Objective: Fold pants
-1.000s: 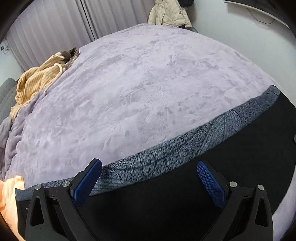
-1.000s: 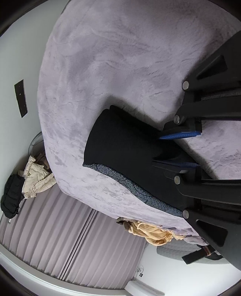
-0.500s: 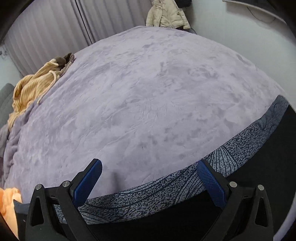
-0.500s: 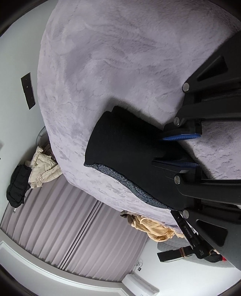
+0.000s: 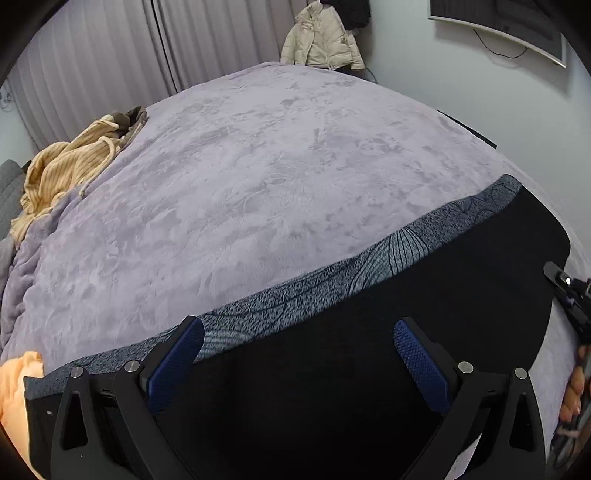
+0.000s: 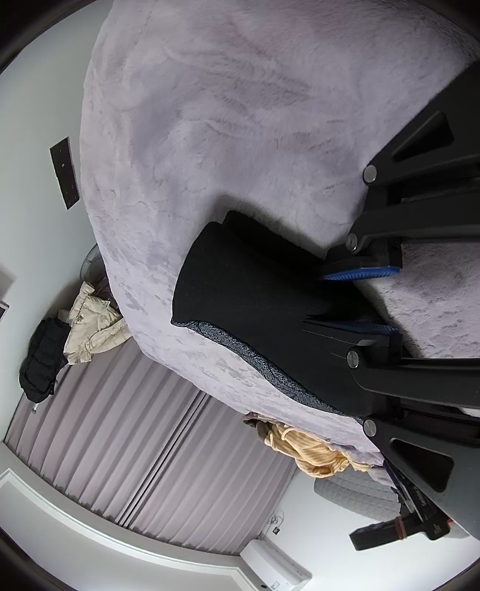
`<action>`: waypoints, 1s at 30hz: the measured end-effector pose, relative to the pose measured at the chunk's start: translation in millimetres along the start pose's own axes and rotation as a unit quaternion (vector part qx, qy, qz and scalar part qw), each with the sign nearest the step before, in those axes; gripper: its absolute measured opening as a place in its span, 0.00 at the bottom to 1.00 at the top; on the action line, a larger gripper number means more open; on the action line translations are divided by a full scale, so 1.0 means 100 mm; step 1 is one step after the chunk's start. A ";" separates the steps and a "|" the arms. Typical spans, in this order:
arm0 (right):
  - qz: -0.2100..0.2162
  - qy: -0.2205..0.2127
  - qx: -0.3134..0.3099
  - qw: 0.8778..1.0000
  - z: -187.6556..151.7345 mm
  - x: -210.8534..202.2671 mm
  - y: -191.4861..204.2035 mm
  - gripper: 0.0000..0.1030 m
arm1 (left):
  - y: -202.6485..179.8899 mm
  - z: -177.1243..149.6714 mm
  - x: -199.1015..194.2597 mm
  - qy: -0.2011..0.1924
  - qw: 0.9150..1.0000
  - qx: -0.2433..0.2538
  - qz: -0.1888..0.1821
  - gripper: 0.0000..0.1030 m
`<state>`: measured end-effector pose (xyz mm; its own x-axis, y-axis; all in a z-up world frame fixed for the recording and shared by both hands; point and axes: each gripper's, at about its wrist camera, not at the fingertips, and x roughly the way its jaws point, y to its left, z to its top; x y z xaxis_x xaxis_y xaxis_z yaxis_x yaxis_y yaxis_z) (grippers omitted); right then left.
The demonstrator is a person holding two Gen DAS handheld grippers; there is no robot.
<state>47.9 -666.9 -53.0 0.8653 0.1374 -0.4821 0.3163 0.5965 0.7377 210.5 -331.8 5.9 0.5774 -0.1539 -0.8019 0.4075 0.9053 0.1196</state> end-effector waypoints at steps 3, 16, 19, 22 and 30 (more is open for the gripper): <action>-0.001 0.000 -0.001 1.000 0.00 0.00 0.00 0.19 | 0.09 -0.12 -0.04 -0.012 0.999 0.038 0.024 1.00; -0.054 0.035 -0.010 0.998 -0.04 -0.25 0.36 0.55 | 2.22 -0.52 0.42 0.082 0.973 -0.169 0.135 1.00; -0.029 0.044 -0.023 0.998 -0.18 -0.40 0.57 0.57 | 2.43 -0.64 0.32 0.085 0.968 -0.190 0.140 1.00; -0.018 0.062 -0.049 0.997 -0.35 -0.46 0.76 0.60 | 2.37 -0.71 0.15 0.076 0.971 -0.189 0.122 1.00; -0.017 0.122 -0.069 0.990 -0.80 -0.35 0.86 0.62 | 1.49 -0.69 -0.29 0.045 0.990 -0.133 0.011 1.00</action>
<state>13.5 -557.3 -10.2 0.7294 0.2922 -0.6185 0.2731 0.7045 0.6550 206.2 -164.8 6.4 0.5138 -0.1090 -0.8510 0.1891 0.9819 -0.0116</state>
